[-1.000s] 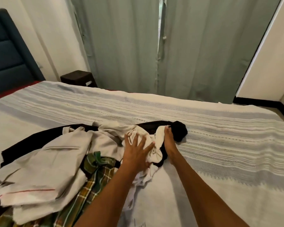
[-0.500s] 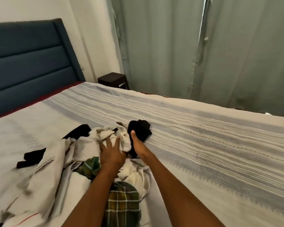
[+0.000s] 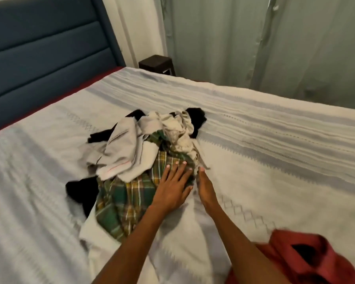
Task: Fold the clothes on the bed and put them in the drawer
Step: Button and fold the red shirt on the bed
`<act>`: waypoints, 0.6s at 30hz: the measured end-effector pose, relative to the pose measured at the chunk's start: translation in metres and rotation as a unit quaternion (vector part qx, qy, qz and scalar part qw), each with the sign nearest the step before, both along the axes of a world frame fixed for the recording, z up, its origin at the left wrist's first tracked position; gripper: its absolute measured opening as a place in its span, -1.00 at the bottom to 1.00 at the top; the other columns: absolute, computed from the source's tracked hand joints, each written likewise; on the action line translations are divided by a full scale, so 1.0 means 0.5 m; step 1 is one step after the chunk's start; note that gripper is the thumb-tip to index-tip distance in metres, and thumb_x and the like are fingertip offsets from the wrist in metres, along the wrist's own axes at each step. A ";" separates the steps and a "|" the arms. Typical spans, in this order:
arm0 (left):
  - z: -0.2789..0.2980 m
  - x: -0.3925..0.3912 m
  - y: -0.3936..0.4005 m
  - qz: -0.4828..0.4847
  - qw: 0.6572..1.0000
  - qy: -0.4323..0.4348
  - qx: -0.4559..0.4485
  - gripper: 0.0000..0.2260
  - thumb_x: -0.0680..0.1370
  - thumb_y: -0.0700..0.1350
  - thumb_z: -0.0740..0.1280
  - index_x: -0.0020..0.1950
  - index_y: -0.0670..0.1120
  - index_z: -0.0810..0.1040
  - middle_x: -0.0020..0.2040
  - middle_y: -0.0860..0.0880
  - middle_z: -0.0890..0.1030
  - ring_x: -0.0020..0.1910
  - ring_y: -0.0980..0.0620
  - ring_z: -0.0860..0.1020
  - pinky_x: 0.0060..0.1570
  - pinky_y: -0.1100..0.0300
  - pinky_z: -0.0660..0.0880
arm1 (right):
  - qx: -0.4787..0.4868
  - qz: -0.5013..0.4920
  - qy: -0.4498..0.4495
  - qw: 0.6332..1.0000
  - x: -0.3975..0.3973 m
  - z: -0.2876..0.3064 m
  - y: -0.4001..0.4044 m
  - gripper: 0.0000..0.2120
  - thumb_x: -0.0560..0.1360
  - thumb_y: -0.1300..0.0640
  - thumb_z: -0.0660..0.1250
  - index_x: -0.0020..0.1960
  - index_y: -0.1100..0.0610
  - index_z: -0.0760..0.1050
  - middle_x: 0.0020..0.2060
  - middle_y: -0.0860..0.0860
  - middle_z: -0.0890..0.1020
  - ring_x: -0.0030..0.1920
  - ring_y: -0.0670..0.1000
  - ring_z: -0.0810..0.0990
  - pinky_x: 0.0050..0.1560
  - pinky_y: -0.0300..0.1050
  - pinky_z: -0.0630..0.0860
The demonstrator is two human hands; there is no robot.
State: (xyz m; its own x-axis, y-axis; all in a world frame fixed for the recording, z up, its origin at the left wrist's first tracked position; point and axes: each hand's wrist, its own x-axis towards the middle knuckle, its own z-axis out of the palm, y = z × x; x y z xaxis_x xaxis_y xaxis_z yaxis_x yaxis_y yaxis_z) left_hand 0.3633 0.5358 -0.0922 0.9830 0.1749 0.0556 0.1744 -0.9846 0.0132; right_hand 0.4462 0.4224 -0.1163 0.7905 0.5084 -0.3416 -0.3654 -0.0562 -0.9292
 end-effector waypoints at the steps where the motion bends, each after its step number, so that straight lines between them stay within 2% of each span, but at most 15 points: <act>1: -0.014 -0.053 -0.011 -0.013 1.000 0.005 0.009 -0.48 0.64 0.16 0.09 0.56 -0.01 0.27 0.60 -0.06 0.18 0.58 -0.12 0.13 0.52 -0.11 -0.07 | -0.033 0.019 -0.019 0.999 -0.041 -0.020 -0.013 -0.44 0.63 -0.29 0.10 0.50 -0.01 0.37 0.45 -0.05 0.45 0.43 -0.05 0.42 0.50 -0.03 0.26; 2: -0.026 -0.121 -0.025 -0.018 1.000 0.007 0.021 -0.48 0.65 0.17 0.10 0.58 0.00 0.24 0.61 -0.05 0.14 0.60 -0.11 0.08 0.52 -0.13 -0.06 | -0.089 0.057 -0.070 0.992 -0.097 -0.031 -0.034 -0.44 0.64 -0.28 0.08 0.51 0.01 0.36 0.47 -0.03 0.43 0.47 -0.01 0.37 0.54 0.03 0.20; 4: -0.042 -0.245 -0.043 -0.015 0.999 0.004 0.034 -0.45 0.66 0.21 0.10 0.60 0.01 0.20 0.63 -0.04 0.09 0.61 -0.08 -0.02 0.53 -0.17 -0.04 | -0.222 0.139 -0.199 0.944 -0.195 -0.051 -0.068 -0.51 0.70 -0.14 -0.02 0.56 0.02 0.27 0.54 -0.01 0.33 0.56 0.01 0.22 0.58 0.02 0.00; 6: -0.043 -0.369 -0.056 -0.003 0.999 -0.018 0.039 -0.43 0.65 0.24 0.10 0.60 0.01 0.21 0.63 -0.04 0.09 0.61 -0.09 -0.02 0.52 -0.21 -0.02 | -0.271 0.189 -0.288 0.899 -0.285 -0.060 -0.096 -0.50 0.71 -0.11 -0.05 0.61 0.01 0.15 0.59 -0.03 0.20 0.60 -0.01 0.06 0.55 -0.01 -0.12; 8: -0.048 -0.450 -0.057 0.005 0.999 -0.013 0.033 -0.37 0.62 0.31 0.13 0.60 0.02 0.19 0.63 -0.05 0.08 0.61 -0.14 -0.01 0.52 -0.27 -0.04 | -0.281 0.224 -0.327 0.874 -0.327 -0.084 -0.114 -0.38 0.67 -0.22 0.03 0.64 0.00 0.01 0.62 -0.03 0.07 0.61 -0.01 -0.03 0.56 0.02 -0.15; 11: -0.051 -0.558 -0.053 0.058 0.996 0.055 0.032 -0.16 0.49 0.51 0.10 0.62 0.05 0.09 0.63 -0.11 0.02 0.60 -0.25 -0.03 0.45 -0.41 -0.04 | -0.322 0.327 -0.429 0.778 -0.402 -0.094 -0.141 -0.02 0.48 -0.50 0.11 0.62 -0.05 -0.30 0.59 -0.02 -0.30 0.60 0.04 -0.26 0.53 0.20 -0.28; 12: -0.056 -0.576 -0.042 0.077 0.994 0.077 0.025 -0.11 0.45 0.55 0.07 0.63 0.04 0.08 0.63 -0.12 0.01 0.59 -0.27 -0.03 0.42 -0.45 0.00 | -0.331 0.352 -0.473 0.737 -0.423 -0.098 -0.143 0.04 0.42 -0.57 0.08 0.62 -0.06 -0.33 0.58 0.01 -0.34 0.60 0.11 -0.26 0.48 0.29 -0.31; 13: -0.059 -0.584 -0.034 0.095 0.991 0.095 0.018 -0.09 0.44 0.57 0.04 0.63 0.03 0.07 0.63 -0.12 0.02 0.59 -0.27 -0.02 0.38 -0.48 0.05 | -0.340 0.374 -0.503 0.701 -0.439 -0.101 -0.144 0.07 0.38 -0.63 0.03 0.63 -0.05 -0.27 0.60 0.06 -0.29 0.61 0.20 -0.15 0.44 0.38 -0.27; 15: -0.066 -0.573 -0.005 0.126 0.987 0.102 0.012 -0.15 0.48 0.54 -0.01 0.63 0.05 0.07 0.63 -0.10 0.03 0.58 -0.26 0.03 0.35 -0.48 0.12 | -0.364 0.363 -0.541 0.666 -0.449 -0.102 -0.120 0.13 0.32 -0.69 -0.04 0.65 0.00 -0.07 0.62 0.15 -0.05 0.56 0.32 0.12 0.37 0.50 -0.10; 16: -0.069 -0.557 0.006 0.143 0.985 0.097 0.008 -0.20 0.51 0.50 -0.02 0.63 0.06 0.06 0.63 -0.09 0.04 0.58 -0.25 0.07 0.36 -0.46 0.14 | -0.373 0.347 -0.551 0.662 -0.443 -0.095 -0.103 0.15 0.29 -0.69 0.00 0.65 0.01 -0.03 0.61 0.18 0.02 0.56 0.33 0.12 0.37 0.53 -0.07; 18: -0.074 -0.524 0.032 0.175 0.981 0.081 0.012 -0.28 0.55 0.41 0.00 0.63 0.10 0.02 0.63 -0.07 0.06 0.58 -0.21 0.12 0.37 -0.42 0.16 | -0.390 0.315 -0.566 0.654 -0.422 -0.073 -0.054 0.18 0.25 -0.65 0.17 0.65 -0.03 -0.07 0.62 0.19 0.01 0.57 0.36 0.00 0.39 0.58 -0.15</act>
State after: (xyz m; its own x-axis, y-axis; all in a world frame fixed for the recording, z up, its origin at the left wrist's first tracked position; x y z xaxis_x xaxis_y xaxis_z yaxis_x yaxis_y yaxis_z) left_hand 0.1010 0.5518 -0.1293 0.8592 0.5040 -0.0878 0.4999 -0.8636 -0.0649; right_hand 0.2353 0.3951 -0.1525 0.4792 0.8750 -0.0686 0.8562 -0.4833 -0.1826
